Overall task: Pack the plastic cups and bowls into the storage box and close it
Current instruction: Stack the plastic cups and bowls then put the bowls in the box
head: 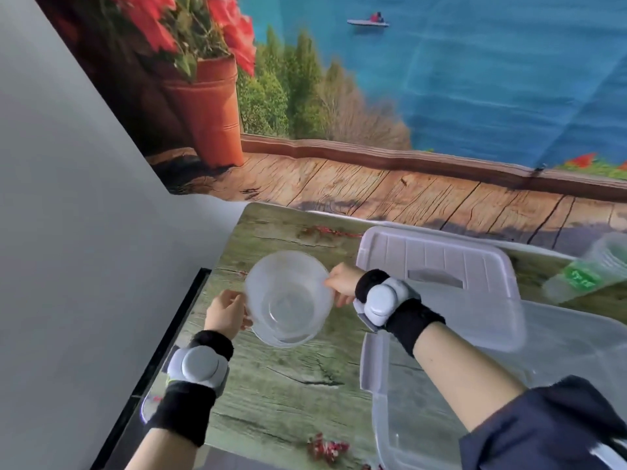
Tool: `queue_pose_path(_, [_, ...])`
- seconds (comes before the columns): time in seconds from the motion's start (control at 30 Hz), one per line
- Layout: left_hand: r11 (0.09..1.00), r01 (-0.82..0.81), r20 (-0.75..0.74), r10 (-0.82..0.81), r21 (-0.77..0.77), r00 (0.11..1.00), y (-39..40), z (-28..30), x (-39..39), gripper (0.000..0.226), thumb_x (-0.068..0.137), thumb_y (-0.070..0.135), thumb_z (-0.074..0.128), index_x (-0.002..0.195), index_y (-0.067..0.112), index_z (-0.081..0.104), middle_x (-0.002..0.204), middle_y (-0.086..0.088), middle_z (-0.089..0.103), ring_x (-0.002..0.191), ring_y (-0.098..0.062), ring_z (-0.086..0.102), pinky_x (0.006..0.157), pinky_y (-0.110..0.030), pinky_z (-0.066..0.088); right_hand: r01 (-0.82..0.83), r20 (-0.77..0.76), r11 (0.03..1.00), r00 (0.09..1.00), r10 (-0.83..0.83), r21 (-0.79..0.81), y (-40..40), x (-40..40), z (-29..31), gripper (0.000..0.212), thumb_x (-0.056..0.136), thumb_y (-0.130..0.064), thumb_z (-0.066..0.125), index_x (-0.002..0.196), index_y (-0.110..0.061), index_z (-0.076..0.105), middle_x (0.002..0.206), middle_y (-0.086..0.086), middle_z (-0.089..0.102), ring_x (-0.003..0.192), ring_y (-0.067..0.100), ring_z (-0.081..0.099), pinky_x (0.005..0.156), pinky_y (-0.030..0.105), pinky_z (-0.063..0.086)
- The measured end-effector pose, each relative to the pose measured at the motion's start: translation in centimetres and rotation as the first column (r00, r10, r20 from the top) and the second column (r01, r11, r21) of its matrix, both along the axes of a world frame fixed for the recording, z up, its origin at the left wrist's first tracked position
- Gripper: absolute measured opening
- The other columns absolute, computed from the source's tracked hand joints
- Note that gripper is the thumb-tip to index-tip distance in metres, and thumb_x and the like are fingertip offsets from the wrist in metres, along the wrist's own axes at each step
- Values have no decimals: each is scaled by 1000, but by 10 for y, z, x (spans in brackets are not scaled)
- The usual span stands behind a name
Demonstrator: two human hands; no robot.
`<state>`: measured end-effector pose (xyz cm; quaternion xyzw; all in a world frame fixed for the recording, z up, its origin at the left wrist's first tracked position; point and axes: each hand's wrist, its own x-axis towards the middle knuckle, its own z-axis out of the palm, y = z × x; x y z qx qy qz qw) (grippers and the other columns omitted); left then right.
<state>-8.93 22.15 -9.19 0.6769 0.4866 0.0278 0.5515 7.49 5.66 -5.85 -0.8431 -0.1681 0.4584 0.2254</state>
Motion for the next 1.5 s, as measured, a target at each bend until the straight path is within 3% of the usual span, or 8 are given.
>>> queue_pose_path(0.23, [982, 98, -195, -130, -164, 972, -2, -27, -11, 33, 88, 16, 46, 116, 1, 55, 74, -4, 54, 57, -21, 50, 52, -25, 37, 22, 100, 993, 995, -10, -116, 5, 0, -21, 30, 82, -18, 51, 57, -9, 37, 58, 8, 43, 55, 22, 43, 57, 26, 33])
queue_pose_path(0.57, [993, 58, -173, -75, -98, 982, -14, -27, 4, 39, 85, 8, 46, 123, -1, 50, 88, -16, 58, 77, -29, 54, 78, -40, 49, -29, 17, 996, 999, 30, -79, 12, -19, -35, 14, 86, -20, 51, 84, -7, 46, 65, 3, 44, 63, 24, 46, 56, 29, 35])
queue_pose_path(0.7, [1000, -5, -89, 2, -28, 996, -20, -7, 5, 39, 86, 8, 46, 124, -3, 47, 104, -19, 58, 83, -32, 58, 78, -40, 50, 135, 80, 989, 987, -140, 65, 9, -14, -29, 18, 83, -15, 51, 67, -12, 42, 69, 6, 44, 64, 22, 43, 60, 28, 33])
queue_pose_path(0.8, [996, -57, 46, 54, 65, 997, -27, 22, 16, 36, 88, 10, 46, 121, -2, 44, 106, -18, 57, 82, -28, 56, 81, -41, 49, 341, 28, 895, 931, -363, 287, -3, -5, -17, 28, 84, -8, 50, 102, 13, 58, 100, 30, 61, 85, 36, 58, 78, 41, 48])
queue_pose_path(0.93, [986, -117, 284, 78, 120, 956, -46, 74, 40, 20, 88, 14, 45, 106, 5, 47, 91, -11, 58, 75, -25, 51, 67, -34, 45, 534, -95, 671, 813, -574, 514, -32, 0, 18, 30, 84, -14, 53, 84, 16, 54, 72, 22, 48, 69, 23, 48, 64, 32, 42])
queue_pose_path(1.07, [991, 2, 395, -55, 133, 917, -77, 123, 66, 18, 91, 15, 44, 102, 4, 52, 72, 2, 50, 55, -7, 52, 45, -12, 45, 572, -180, 530, 768, -615, 626, -84, 10, 65, 28, 91, -21, 50, 91, 4, 63, 77, 13, 57, 57, 17, 57, 49, 25, 51])
queue_pose_path(1.33, [929, 368, 565, -318, 27, 761, -168, 170, 85, 21, 90, 17, 43, 90, 5, 61, 55, -1, 54, 47, -16, 49, 49, -26, 44, 591, -254, 241, 630, -734, 770, -232, 13, 105, 32, 98, -25, 40, 81, -20, 66, 60, -10, 66, 51, 4, 58, 49, 20, 45])
queue_pose_path(1.5, [776, 625, 424, -539, -87, 728, -244, 150, 85, 20, 92, 16, 43, 80, 8, 57, 52, -3, 61, 47, -20, 55, 53, -27, 46, 657, -128, 358, 571, -811, 664, -329, -2, 88, 33, 94, -29, 46, 69, -14, 61, 49, -9, 62, 48, 4, 54, 48, 18, 38])
